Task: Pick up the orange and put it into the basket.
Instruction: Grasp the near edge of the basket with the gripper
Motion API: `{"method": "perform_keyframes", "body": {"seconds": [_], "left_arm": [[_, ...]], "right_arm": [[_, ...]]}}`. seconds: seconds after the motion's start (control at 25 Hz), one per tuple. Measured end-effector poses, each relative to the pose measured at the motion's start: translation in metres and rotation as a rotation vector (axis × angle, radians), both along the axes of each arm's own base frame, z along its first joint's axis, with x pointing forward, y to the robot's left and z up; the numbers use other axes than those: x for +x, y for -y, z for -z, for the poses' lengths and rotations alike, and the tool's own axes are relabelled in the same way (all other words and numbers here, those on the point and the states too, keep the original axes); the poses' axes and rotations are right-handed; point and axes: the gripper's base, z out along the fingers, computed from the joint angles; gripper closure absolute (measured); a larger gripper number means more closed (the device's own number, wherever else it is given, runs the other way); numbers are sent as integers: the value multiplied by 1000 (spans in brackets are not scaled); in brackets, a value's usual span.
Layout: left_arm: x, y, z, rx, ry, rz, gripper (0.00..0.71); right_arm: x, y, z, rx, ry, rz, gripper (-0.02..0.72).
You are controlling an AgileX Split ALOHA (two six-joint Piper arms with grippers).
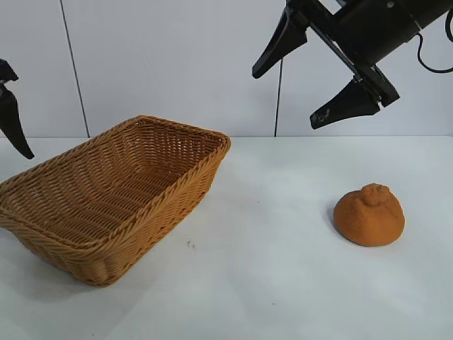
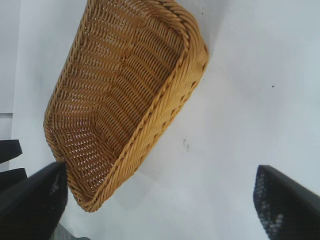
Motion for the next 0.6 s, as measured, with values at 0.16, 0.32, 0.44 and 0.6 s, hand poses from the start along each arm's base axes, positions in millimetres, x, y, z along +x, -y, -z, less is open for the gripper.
{"method": "perform_keyframes", "body": {"seconds": [0.16,0.32,0.44,0.6], "left_arm": [[1,0,-1,-2,16,-7,71],[2,0,-1,-1,23,-9,71],[2,0,-1,-1,22,-9,71],[6,2,11,4,-18,-3,71]], "right_arm": [[0,0,0,0,0,0,10],[0,0,0,0,0,0,10],[0,0,0,0,1,1,10],[0,0,0,0,1,1,10]]}}
